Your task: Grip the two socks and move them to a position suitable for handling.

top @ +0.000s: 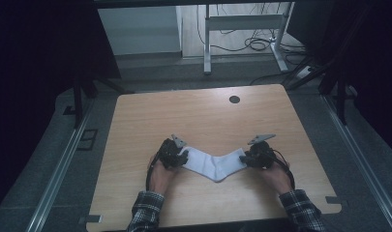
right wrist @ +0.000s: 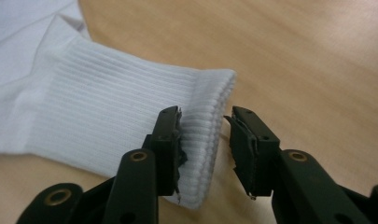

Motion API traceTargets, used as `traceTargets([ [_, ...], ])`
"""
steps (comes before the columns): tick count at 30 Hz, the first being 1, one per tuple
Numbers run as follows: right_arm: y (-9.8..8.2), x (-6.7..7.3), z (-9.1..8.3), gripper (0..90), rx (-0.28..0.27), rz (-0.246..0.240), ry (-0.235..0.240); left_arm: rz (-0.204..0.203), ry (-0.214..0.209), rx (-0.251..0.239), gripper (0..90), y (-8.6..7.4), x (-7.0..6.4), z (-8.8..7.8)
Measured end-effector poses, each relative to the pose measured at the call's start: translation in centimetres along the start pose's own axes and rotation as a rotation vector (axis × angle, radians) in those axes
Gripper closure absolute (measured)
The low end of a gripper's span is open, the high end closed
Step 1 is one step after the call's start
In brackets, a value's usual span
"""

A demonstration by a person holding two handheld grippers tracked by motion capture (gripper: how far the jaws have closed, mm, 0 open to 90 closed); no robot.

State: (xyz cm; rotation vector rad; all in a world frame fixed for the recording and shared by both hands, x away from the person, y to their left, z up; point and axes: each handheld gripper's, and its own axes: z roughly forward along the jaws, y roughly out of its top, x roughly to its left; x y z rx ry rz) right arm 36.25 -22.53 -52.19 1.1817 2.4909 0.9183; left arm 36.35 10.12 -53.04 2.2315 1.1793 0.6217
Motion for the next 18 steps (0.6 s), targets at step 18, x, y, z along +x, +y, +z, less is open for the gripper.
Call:
traceTargets([
  [18,-0.9,1.0,-3.8,30.2,-0.120,-0.042,0.011,-0.074,-0.197,-0.108,19.6,-3.1,0.0,-6.0],
])
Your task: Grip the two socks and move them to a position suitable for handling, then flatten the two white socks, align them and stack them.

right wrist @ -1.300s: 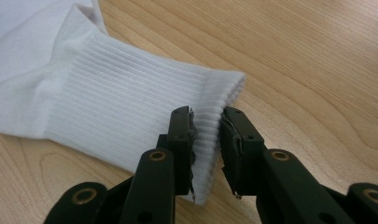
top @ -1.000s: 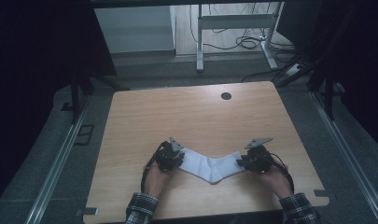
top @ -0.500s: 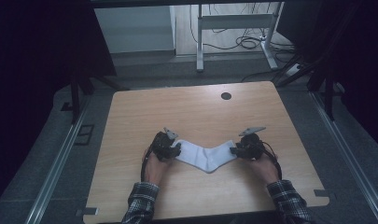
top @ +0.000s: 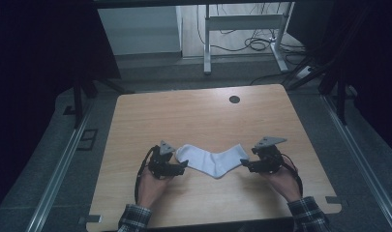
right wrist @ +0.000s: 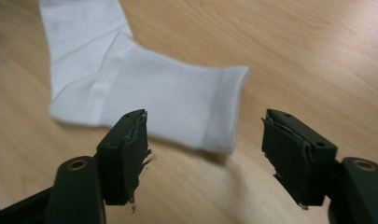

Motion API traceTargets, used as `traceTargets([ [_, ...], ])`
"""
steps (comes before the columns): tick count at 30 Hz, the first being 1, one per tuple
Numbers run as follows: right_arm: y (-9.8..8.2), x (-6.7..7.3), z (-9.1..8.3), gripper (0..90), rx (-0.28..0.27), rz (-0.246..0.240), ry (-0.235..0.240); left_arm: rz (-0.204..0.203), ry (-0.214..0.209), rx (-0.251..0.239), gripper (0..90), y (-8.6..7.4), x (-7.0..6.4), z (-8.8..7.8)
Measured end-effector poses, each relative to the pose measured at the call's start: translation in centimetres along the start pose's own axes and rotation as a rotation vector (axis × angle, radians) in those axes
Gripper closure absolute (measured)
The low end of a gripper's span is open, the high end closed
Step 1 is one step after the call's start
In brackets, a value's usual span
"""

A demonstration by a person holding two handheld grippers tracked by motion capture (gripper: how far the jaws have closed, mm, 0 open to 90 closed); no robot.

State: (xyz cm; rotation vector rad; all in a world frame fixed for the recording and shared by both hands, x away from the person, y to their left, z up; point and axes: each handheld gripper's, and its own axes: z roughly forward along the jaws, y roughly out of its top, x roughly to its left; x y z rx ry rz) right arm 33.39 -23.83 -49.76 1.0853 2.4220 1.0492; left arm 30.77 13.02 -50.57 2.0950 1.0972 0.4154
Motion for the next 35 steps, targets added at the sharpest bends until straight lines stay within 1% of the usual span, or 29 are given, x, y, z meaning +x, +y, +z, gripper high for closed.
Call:
traceTargets([
  [2,-0.5,0.3,-0.8,28.3,-0.003,-0.009,-0.001,0.006,-0.004,0.005,16.2,-0.9,-0.3,-0.8],
  [3,-0.8,0.4,-1.2,27.1,-0.008,-0.008,0.005,0.016,-0.006,0.008,15.2,-1.5,-0.5,-1.3],
  [5,-1.5,0.4,-1.8,24.4,-0.004,-0.004,0.013,0.023,0.003,0.014,13.9,-2.5,-0.7,-1.8],
  [8,-2.8,0.3,-2.2,22.1,0.009,0.000,0.009,0.019,0.009,0.029,13.7,-4.1,-0.8,-2.3],
  [10,-3.6,0.1,-2.2,21.4,0.024,0.001,-0.002,0.017,0.018,0.047,13.5,-5.0,-0.6,-2.3],
  [12,-4.3,-0.1,-2.0,20.7,0.047,0.004,-0.004,0.007,0.023,0.079,13.5,-5.7,-0.5,-1.9],
  [13,-4.6,-0.2,-1.9,20.3,0.057,0.001,-0.010,0.007,0.023,0.096,13.4,-6.0,-0.3,-1.7],
  [14,-4.8,-0.2,-1.8,19.5,0.065,0.001,-0.014,0.006,0.012,0.100,13.4,-6.3,-0.2,-1.5],
  [15,-5.0,-0.3,-1.7,19.0,0.071,-0.002,-0.015,0.000,0.015,0.087,11.2,-6.4,-0.1,-1.5],
  [18,-5.5,-0.4,-1.4,17.1,0.079,-0.014,-0.022,0.003,0.016,0.068,11.2,-6.5,-0.1,-1.3],
  [20,-5.8,-0.4,-1.2,15.7,0.090,-0.026,-0.026,0.004,0.015,0.065,11.0,-6.5,-0.1,-1.3],
  [21,-6.0,-0.5,-1.1,12.6,0.088,-0.026,-0.021,0.004,0.016,0.064,11.1,-6.6,-0.1,-1.3],
  [22,-6.2,-0.5,-1.0,11.2,0.077,-0.019,-0.019,0.003,0.016,0.064,11.1,-6.6,-0.1,-1.3],
  [23,-6.2,-0.5,-1.0,10.9,0.073,-0.026,-0.021,0.002,0.017,0.063,11.1,-6.6,-0.1,-1.3],
  [24,-6.3,-0.5,-1.0,10.1,0.069,-0.023,-0.022,0.002,0.017,0.064,11.1,-6.6,-0.1,-1.3],
  [26,-6.5,-0.5,-0.9,8.2,0.052,-0.007,-0.027,0.001,0.018,0.064,11.1,-6.6,-0.1,-1.3],
  [27,-6.6,-0.5,-0.8,7.2,0.043,-0.011,-0.031,0.000,0.018,0.064,11.1,-6.6,-0.1,-1.3],
  [32,-6.9,-0.3,-0.8,6.5,0.013,0.004,-0.043,-0.001,0.021,0.065,11.0,-6.6,-0.2,-1.3],
  [35,-6.9,-0.3,-0.8,6.4,0.012,0.005,-0.046,-0.002,0.022,0.064,11.0,-6.5,-0.2,-1.2],
])
